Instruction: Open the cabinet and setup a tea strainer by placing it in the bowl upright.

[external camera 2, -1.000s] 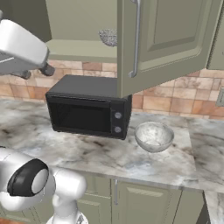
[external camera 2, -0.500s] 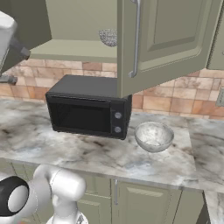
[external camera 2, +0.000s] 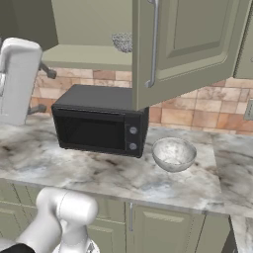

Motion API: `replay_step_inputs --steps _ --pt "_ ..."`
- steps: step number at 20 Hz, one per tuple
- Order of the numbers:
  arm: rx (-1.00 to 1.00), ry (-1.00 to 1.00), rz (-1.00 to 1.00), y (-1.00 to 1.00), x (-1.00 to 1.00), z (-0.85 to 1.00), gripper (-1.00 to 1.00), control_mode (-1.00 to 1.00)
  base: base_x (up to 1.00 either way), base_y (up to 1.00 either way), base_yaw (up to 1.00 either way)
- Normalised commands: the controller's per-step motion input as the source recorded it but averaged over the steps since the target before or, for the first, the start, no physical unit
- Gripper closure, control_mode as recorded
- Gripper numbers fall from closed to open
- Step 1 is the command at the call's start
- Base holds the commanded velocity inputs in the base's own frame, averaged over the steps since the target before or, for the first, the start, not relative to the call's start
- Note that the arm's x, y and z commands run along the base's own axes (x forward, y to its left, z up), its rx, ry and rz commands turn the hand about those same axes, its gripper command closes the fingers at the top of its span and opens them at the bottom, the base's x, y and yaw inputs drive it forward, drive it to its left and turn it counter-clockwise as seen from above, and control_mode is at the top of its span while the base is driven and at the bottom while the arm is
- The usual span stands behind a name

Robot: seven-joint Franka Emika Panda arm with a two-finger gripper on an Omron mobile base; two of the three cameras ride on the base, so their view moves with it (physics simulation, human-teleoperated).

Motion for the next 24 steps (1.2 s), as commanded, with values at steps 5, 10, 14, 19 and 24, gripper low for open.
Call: replay_step_inputs --steps 5,10,14,19,24 --pt "-0.35 0.22 0.01 -0.30 0.47 -0.16 -1.00 -1.00 0.00 0.00 0.00" --pt "-0.21 0.36 -0.13 -0.31 0.51 0.00 -1.00 -1.00 0.00 0.00 0.00" --pt "-0.01 0.41 -0.25 -0.39 0.66 0.02 -1.00 -1.00 0.00 0.00 0.00" --pt "0.04 0.32 -0.23 -0.65 0.49 0.00 -1.00 -1.00 0.00 0.00 0.00" --pt "0.01 0.21 -0.18 -0.57 0.48 0.00 -1.00 -1.00 0.00 0.00 0.00"
